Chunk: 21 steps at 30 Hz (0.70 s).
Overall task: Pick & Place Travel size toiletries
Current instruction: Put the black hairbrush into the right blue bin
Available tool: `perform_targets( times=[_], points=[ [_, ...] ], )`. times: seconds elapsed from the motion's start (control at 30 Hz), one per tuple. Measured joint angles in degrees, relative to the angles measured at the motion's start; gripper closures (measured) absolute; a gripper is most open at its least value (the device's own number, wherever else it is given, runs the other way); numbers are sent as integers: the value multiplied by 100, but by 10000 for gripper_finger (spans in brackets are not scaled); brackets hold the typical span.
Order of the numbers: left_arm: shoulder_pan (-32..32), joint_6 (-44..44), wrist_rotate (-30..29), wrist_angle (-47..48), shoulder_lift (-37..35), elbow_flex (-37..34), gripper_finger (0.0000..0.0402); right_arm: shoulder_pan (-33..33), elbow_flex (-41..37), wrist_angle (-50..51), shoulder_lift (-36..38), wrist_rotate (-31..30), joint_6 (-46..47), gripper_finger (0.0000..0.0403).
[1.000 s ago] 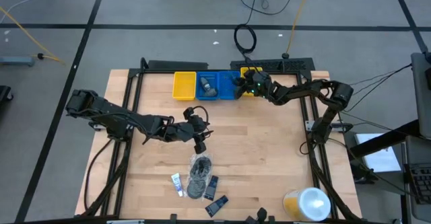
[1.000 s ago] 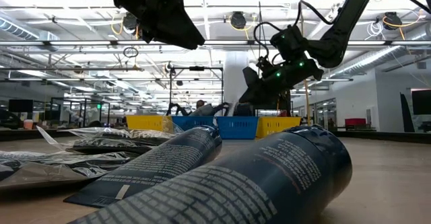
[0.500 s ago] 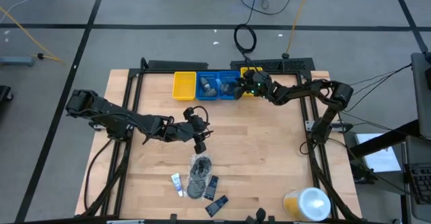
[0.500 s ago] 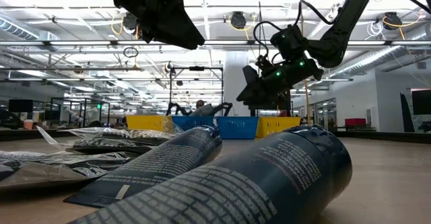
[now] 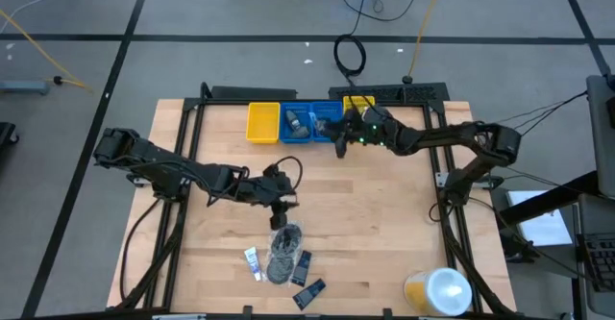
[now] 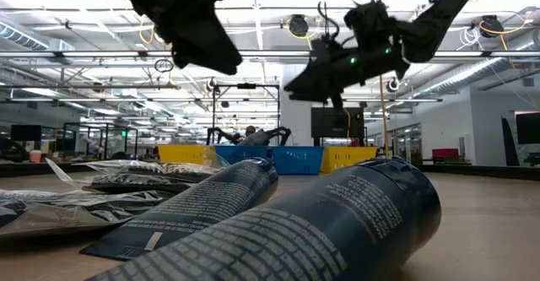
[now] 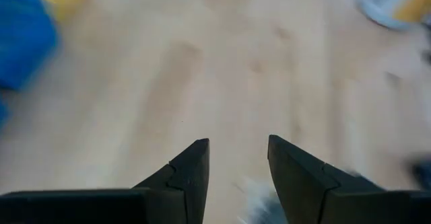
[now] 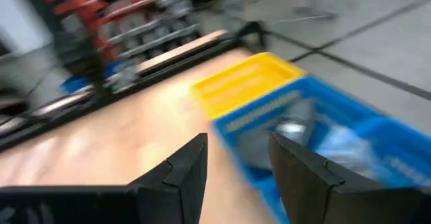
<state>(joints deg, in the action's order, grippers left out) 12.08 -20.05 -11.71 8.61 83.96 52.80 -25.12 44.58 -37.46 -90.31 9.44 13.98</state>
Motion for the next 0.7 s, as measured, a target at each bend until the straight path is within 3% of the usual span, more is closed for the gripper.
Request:
perform_targets(
  times=[0.17,0.37,0.7],
  points=[
    [0,-1059,952,822,-2,0,249,455,1,511,390,296,-313,250],
    [-2,-2039,1193,2276,-2,-4,250,1063,0,982,675,279,-634,252],
    [-4,-2580,1444,2194,-2,-139,250,1863,0,1032,742,264,-1020,253]
  ],
)
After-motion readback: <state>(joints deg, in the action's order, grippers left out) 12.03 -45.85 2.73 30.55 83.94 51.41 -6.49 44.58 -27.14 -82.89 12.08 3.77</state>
